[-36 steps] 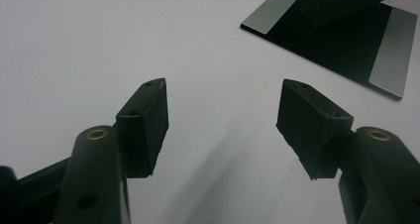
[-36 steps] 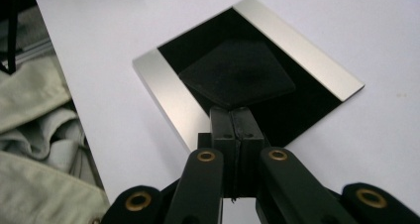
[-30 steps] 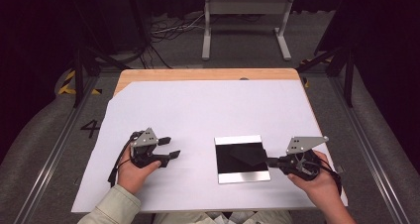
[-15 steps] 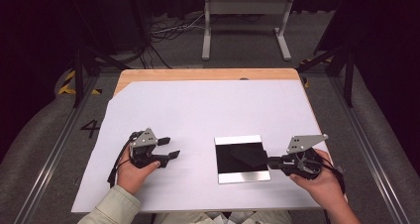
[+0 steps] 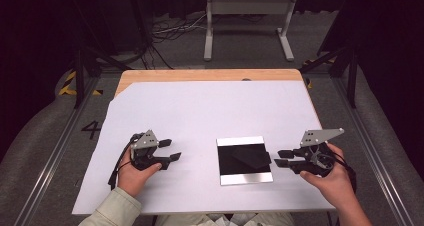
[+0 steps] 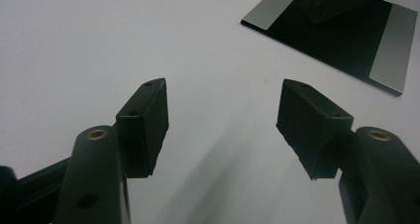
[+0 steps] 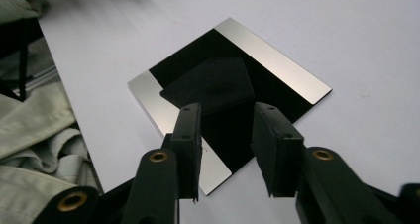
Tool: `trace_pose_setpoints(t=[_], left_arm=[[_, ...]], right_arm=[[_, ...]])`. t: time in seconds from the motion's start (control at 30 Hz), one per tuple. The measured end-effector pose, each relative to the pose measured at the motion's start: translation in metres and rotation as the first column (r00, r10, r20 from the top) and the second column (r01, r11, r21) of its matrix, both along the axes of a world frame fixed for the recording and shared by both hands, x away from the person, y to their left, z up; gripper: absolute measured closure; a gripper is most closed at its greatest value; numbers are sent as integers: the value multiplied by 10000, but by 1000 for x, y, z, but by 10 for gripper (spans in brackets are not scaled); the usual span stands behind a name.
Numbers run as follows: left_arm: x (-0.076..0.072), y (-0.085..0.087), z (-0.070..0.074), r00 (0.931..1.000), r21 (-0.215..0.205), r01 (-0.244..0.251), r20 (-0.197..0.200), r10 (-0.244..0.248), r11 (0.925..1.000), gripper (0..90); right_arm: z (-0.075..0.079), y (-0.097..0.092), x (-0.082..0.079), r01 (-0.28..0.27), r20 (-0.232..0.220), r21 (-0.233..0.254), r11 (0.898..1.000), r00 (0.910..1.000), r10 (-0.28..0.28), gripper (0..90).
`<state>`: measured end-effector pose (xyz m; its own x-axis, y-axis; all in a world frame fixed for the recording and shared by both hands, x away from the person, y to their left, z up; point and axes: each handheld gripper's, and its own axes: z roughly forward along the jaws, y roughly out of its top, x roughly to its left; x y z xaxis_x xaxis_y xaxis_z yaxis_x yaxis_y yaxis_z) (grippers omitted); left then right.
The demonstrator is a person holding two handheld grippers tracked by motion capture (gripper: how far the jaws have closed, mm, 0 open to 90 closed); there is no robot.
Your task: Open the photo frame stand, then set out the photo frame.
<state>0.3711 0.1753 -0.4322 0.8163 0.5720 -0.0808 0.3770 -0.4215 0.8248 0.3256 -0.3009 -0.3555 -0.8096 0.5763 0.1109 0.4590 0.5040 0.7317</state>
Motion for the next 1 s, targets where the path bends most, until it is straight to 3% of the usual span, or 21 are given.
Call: trace_pose_setpoints(t=[0.4,0.57,0.7,0.93,1.0], left_arm=[[1,-2,-1,10000,38,9,-21,-9,10000,376],[0,-2,-1,10000,37,17,-24,-17,10000,376],[0,-2,-1,10000,52,35,-6,-35,10000,376],[1,-1,-1,10000,19,7,-17,-7,10000,376],[1,-2,-1,10000,37,27,-17,-27,10000,375]], right_arm=[[4,-4,10,1163,-1021,860,9895,9890,-1074,452],[3,-6,20,1679,-1810,1508,9742,9735,-1398,441],[2,-5,25,1884,-2083,1541,9699,9658,-1545,430],[-1,-3,36,2533,-3213,1820,9501,9285,-1860,451],[-1,-3,38,2658,-3261,1789,9473,9244,-1978,461]])
